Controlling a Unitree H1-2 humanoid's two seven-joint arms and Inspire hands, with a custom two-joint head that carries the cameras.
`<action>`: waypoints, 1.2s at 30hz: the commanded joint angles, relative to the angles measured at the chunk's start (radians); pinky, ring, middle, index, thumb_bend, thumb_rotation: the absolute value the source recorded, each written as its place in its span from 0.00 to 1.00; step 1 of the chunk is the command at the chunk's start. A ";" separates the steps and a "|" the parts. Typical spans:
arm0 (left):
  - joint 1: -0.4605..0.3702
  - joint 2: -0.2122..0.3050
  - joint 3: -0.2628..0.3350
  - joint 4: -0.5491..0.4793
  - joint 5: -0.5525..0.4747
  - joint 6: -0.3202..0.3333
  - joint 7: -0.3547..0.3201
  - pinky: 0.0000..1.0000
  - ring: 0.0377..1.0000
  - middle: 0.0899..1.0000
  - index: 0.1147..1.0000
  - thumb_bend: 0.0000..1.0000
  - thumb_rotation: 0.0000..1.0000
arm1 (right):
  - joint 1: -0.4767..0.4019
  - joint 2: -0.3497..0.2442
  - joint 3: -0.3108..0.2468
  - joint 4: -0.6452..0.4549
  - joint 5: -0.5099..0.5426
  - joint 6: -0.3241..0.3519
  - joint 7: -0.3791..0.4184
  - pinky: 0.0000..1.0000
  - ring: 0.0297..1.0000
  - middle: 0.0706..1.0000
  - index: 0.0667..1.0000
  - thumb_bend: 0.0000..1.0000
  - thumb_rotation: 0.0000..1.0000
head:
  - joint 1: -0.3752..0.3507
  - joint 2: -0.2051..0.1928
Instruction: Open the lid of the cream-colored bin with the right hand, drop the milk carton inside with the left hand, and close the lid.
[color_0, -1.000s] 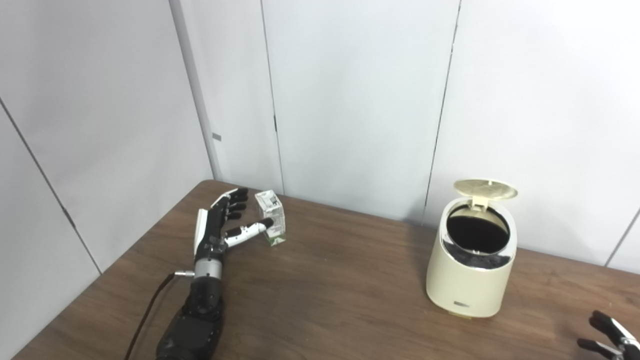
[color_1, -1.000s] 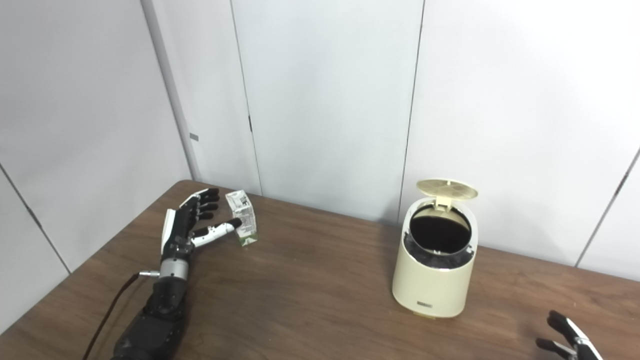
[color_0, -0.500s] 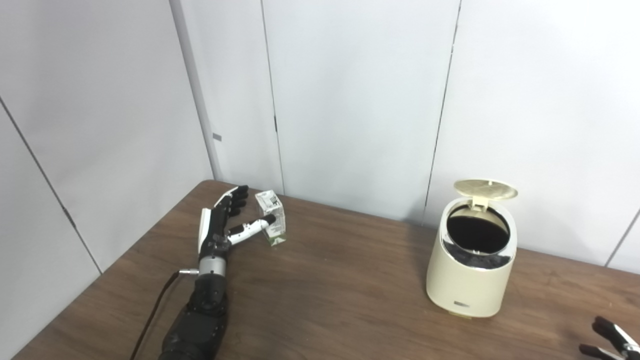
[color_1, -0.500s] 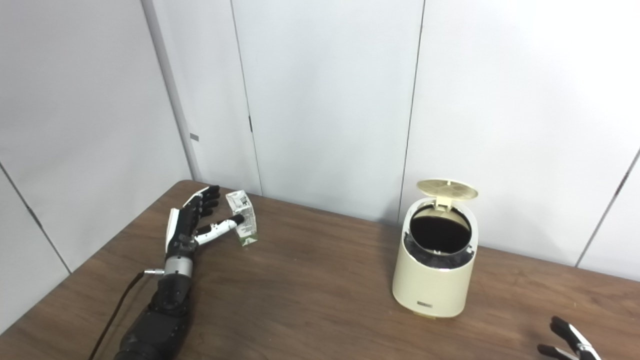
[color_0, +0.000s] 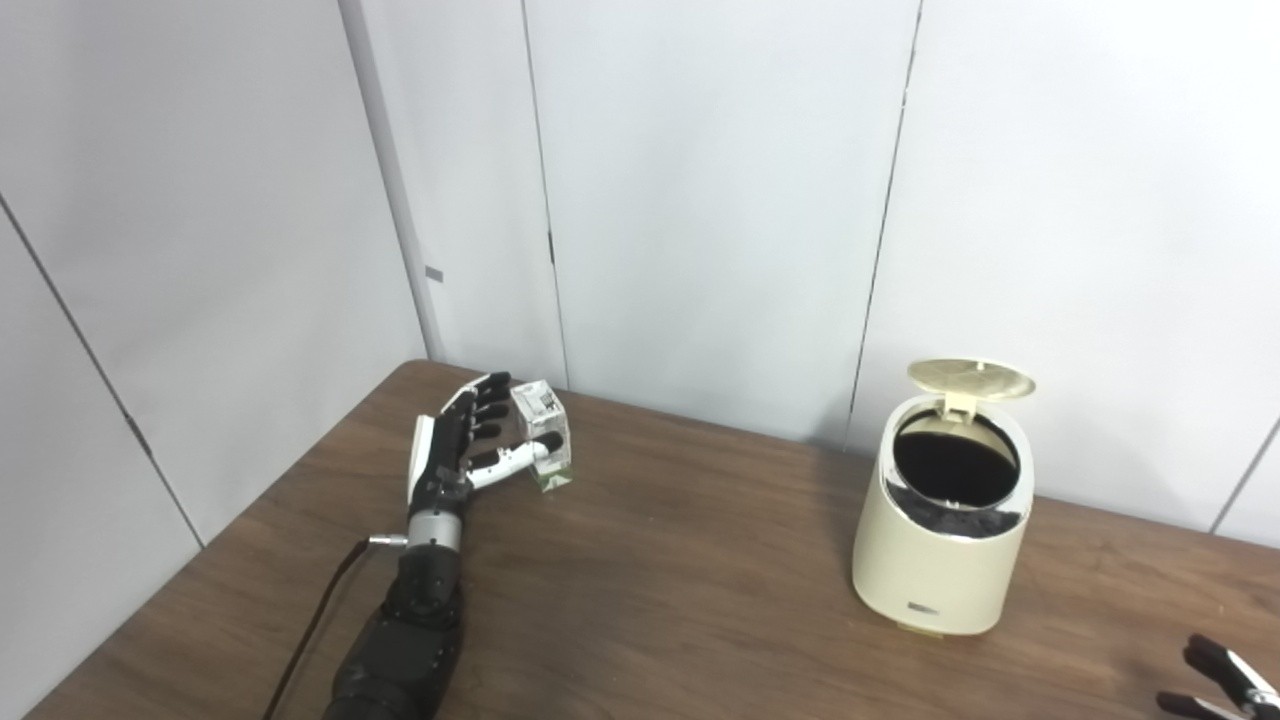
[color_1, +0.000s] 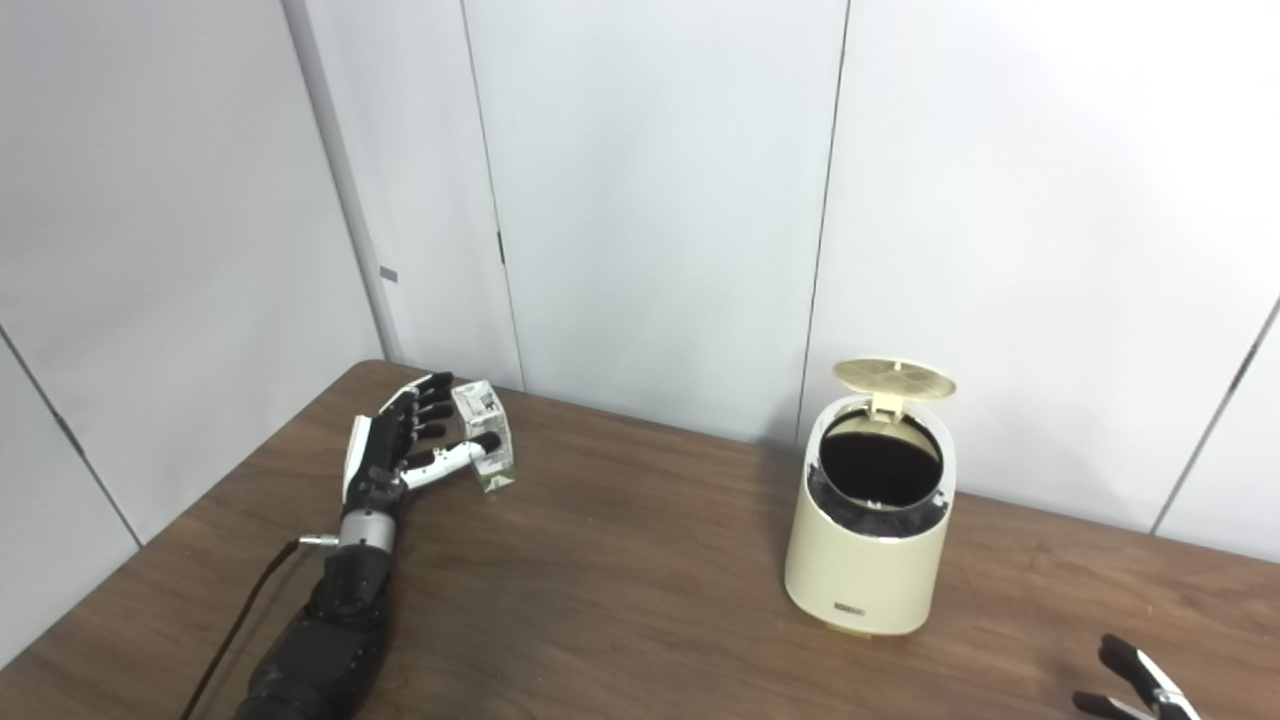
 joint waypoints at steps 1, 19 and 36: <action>-0.032 0.007 -0.005 0.001 0.000 -0.030 0.008 0.73 0.76 0.77 0.78 0.96 0.24 | -0.012 -0.014 -0.011 -0.041 0.011 -0.026 -0.002 0.58 0.75 0.89 0.88 0.85 0.40 | -0.002 0.002; -0.045 -0.007 -0.007 0.046 -0.013 -0.031 0.003 0.67 0.68 0.68 0.72 0.97 0.21 | -0.001 -0.016 -0.015 -0.069 0.008 -0.008 -0.001 0.60 0.75 0.89 0.88 0.85 0.41 | -0.007 0.015; -0.058 -0.040 -0.040 0.058 0.037 -0.031 0.167 0.33 0.37 0.40 0.46 0.52 0.00 | 0.009 -0.024 -0.015 -0.075 0.003 -0.013 0.007 0.63 0.77 0.91 0.90 0.81 0.39 | -0.001 0.026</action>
